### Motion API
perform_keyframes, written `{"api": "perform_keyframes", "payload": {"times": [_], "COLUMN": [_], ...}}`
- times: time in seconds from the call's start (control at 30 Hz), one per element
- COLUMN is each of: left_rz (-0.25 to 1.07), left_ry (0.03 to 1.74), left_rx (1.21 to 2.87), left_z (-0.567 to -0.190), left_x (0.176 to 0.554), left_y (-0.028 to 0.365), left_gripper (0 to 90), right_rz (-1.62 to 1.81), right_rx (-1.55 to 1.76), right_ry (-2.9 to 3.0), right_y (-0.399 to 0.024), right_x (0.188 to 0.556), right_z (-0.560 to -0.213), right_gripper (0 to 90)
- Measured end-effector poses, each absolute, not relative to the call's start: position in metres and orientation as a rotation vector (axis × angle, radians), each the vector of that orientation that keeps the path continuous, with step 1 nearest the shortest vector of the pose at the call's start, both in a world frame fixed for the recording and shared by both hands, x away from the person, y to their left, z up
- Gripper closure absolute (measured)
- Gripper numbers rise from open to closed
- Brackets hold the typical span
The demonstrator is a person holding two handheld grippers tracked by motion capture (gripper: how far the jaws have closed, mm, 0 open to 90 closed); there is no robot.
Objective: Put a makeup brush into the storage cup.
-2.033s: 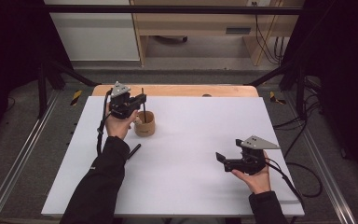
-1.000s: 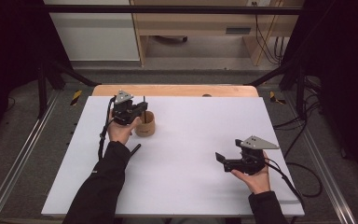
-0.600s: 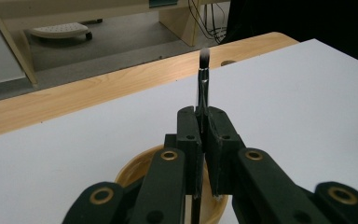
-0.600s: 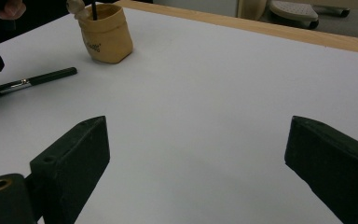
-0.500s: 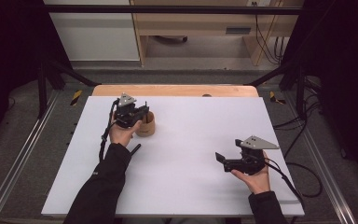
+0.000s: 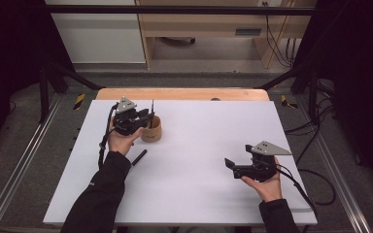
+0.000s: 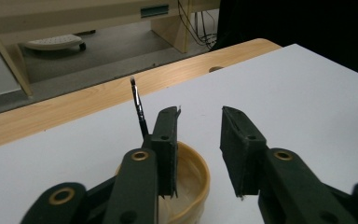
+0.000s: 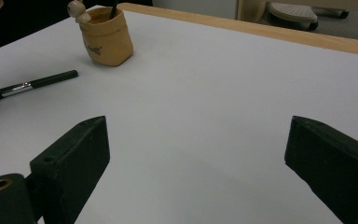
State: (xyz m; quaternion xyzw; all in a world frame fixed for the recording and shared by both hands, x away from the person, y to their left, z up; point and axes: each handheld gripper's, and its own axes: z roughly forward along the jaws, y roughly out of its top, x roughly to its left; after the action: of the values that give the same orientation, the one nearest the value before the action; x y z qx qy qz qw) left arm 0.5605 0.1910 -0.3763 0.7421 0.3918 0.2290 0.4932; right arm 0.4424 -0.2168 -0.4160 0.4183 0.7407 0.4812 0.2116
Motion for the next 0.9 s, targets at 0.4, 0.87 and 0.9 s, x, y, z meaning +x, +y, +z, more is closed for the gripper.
{"api": "perform_keyframes", "payload": {"times": [0.4,0.87,0.9], "left_rz": [0.544,0.54,0.54], "left_ry": [0.897,0.897,0.896], "left_rx": [1.785,1.787,1.785], "left_z": [-0.363,-0.37,-0.37], "left_x": [0.532,0.504,0.502], "left_y": [0.203,0.22,0.221], "left_gripper": [47.0,31.4,30.7], "right_rz": [1.337,1.338,1.339], "right_rx": [1.162,1.162,1.164], "right_ry": [2.047,2.042,2.04], "right_y": [-0.219,-0.22,-0.22], "right_x": [0.442,0.441,0.441], "right_z": [-0.414,-0.413,-0.413], "right_gripper": [6.8,6.5,6.5]}}
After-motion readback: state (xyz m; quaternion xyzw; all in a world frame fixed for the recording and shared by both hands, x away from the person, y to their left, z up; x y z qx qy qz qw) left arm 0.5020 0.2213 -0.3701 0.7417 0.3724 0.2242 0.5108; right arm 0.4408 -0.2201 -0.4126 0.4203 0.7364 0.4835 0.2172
